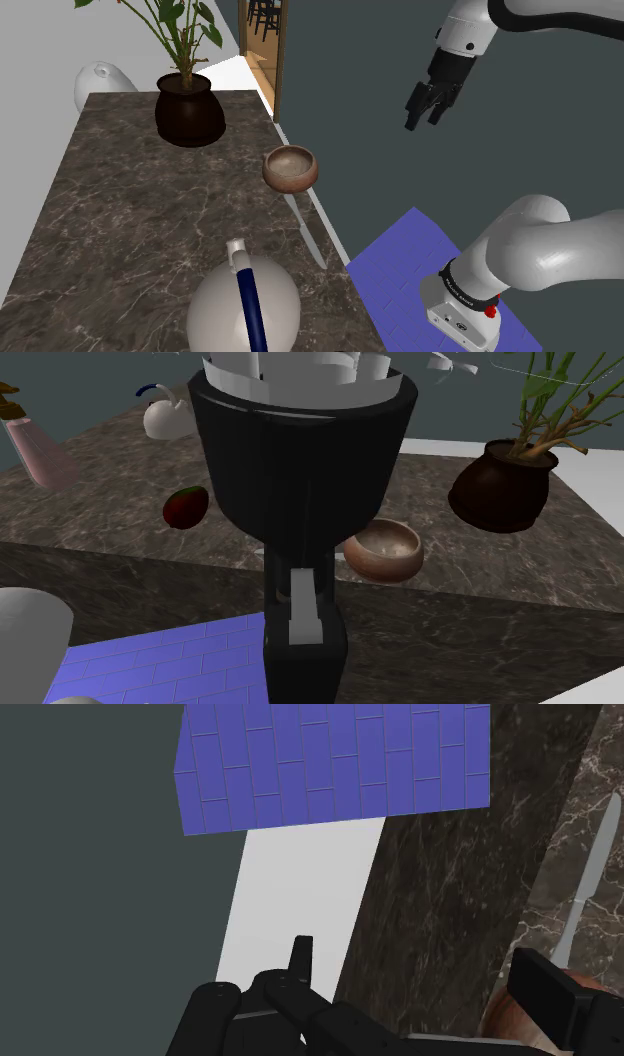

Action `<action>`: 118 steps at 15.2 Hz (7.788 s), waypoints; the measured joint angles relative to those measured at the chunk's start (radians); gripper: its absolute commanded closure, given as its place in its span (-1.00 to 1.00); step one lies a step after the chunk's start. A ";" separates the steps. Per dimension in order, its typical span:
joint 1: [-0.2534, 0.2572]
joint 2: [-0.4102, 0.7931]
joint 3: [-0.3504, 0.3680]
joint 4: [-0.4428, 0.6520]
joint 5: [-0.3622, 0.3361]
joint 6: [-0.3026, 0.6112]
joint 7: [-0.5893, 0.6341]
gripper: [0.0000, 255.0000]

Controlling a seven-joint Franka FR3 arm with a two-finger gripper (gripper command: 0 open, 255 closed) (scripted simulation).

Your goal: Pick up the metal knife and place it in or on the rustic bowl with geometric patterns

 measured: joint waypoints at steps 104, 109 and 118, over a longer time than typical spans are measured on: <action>-0.032 0.675 0.444 0.369 0.016 0.383 0.534 1.00; -0.031 0.688 0.446 0.318 0.011 0.446 0.536 1.00; -0.029 0.715 0.450 0.264 0.001 0.525 0.544 1.00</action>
